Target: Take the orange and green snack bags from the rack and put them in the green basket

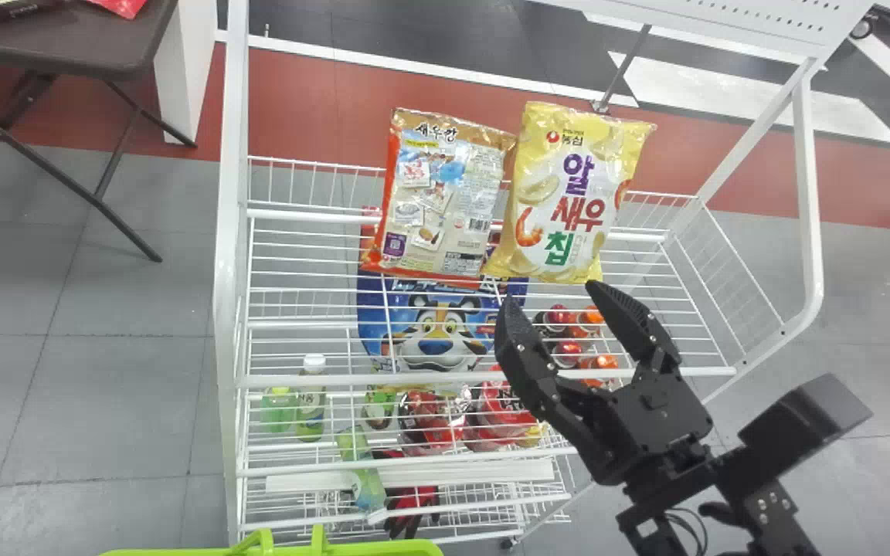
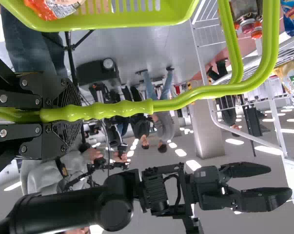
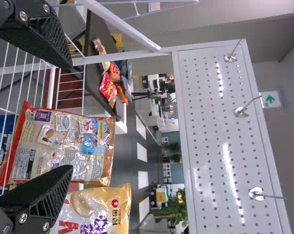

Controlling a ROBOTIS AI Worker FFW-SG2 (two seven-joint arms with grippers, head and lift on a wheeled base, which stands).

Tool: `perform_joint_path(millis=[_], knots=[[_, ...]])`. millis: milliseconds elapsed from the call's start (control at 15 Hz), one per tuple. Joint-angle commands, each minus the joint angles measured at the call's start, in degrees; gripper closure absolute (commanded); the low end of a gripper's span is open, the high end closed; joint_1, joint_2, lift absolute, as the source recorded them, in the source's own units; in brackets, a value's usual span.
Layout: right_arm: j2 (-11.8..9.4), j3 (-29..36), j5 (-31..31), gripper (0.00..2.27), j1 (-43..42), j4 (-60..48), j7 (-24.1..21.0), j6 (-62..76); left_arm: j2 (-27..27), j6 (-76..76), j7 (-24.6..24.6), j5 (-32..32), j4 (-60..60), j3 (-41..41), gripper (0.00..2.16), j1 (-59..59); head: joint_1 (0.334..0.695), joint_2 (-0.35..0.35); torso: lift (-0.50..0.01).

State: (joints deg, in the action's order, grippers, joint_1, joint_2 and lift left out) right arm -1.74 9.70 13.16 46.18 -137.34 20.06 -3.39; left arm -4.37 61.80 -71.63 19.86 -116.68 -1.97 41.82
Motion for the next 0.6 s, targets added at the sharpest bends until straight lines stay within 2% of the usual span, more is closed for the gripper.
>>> perform_joint_path(millis=[0, 67, 533], knots=[[-0.01, -2.14, -2.43, 0.08, 1.02, 1.55, -0.46, 3.25, 0.41, -0.49, 0.18, 0.01, 0.84, 0.66, 2.15, 0.02, 0.695, -0.350, 0.000], [-0.01, -3.28, -4.46, 0.08, 1.55, 2.34, -0.72, 5.36, 0.50, -0.84, 0.18, 0.10, 1.01, 0.74, 2.15, 0.02, 0.695, -0.350, 0.000], [-0.01, -5.04, -4.10, 0.08, 4.01, 3.48, -0.81, 4.66, 0.76, -1.19, 0.27, 1.24, 2.86, 2.06, 2.15, -1.13, 0.695, -0.350, 0.000]])
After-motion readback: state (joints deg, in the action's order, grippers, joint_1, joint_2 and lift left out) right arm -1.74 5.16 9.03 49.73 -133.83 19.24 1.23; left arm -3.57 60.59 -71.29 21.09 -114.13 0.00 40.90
